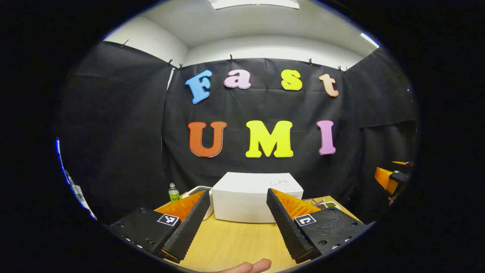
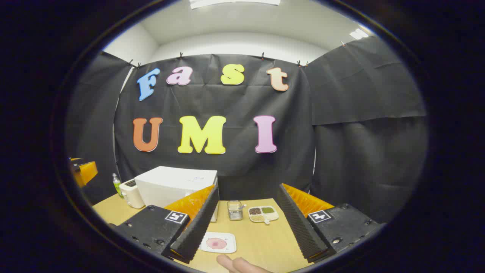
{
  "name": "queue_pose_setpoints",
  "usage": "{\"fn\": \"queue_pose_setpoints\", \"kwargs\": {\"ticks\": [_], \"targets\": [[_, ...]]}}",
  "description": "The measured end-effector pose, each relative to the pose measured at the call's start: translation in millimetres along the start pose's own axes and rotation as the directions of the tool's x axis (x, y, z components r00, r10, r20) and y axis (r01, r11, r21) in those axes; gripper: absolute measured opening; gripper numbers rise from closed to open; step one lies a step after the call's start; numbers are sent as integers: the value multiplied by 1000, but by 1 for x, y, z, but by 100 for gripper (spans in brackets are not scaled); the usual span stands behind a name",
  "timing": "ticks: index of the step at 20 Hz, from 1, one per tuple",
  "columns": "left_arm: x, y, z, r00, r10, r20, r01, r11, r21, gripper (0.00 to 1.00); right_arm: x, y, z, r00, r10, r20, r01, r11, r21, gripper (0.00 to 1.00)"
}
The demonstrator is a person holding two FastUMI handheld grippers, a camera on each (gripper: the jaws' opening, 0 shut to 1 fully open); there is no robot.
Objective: Open the microwave oven with the left hand, put the food in, and close the microwave oven.
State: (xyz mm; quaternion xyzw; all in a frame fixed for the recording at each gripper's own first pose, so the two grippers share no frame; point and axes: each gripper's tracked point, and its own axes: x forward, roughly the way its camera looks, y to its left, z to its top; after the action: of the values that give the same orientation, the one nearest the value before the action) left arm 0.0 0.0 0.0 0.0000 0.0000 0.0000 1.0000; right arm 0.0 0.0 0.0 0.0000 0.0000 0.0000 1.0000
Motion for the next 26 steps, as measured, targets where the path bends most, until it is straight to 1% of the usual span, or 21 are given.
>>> {"fn": "queue_pose_setpoints", "kwargs": {"ticks": [1,2,3,4,5,6,7,16,17,20,21,24,25,26], "targets": [[0,0,-1,1000,-3,-8,3,1000,-6,83,-1,-2,1,1000,-2,-2,2,1000,4,92],[0,0,-2,1000,-5,-12,5,1000,-10,83,-1,-3,1,1000,-1,-5,1,1000,5,100],[0,1,-1,1000,-2,-8,2,1000,-7,83,-1,-4,2,1000,0,-3,0,1000,5,100],[1,2,2,1000,3,-2,-3,1000,1,95,-1,-6,3,1000,-1,1,1,1000,2,100],[2,3,2,1000,5,0,-5,1000,6,95,-1,-8,3,1000,-5,1,5,1000,-1,100],[3,2,1,1000,1,-1,-1,1000,6,83,0,-9,2,1000,-6,1,6,1000,-1,91],[3,2,0,1000,0,0,0,1000,5,83,0,-10,1,1000,-5,-2,5,1000,0,100],[15,-7,-13,1000,-6,-10,7,998,58,83,9,-23,-9,1000,-12,-7,12,1000,17,100],[21,-8,-14,1000,-7,-8,7,998,57,94,11,-26,-10,1000,-14,-7,14,1000,18,100],[47,-20,-27,999,-29,-22,30,999,28,94,17,-33,-14,1000,-20,-4,20,1000,16,100],[58,-26,-32,999,-40,-29,40,999,23,94,19,-36,-15,1000,-20,-3,20,1000,14,91],[93,-36,-47,999,-36,-23,37,997,61,95,21,-41,-17,1000,-12,5,12,1000,14,92],[105,-43,-54,999,-40,-23,41,997,61,95,21,-43,-17,1000,-10,7,10,1000,17,92],[116,-53,-64,998,-56,-27,57,997,46,94,22,-45,-19,1000,-7,8,7,1000,22,100]]}}
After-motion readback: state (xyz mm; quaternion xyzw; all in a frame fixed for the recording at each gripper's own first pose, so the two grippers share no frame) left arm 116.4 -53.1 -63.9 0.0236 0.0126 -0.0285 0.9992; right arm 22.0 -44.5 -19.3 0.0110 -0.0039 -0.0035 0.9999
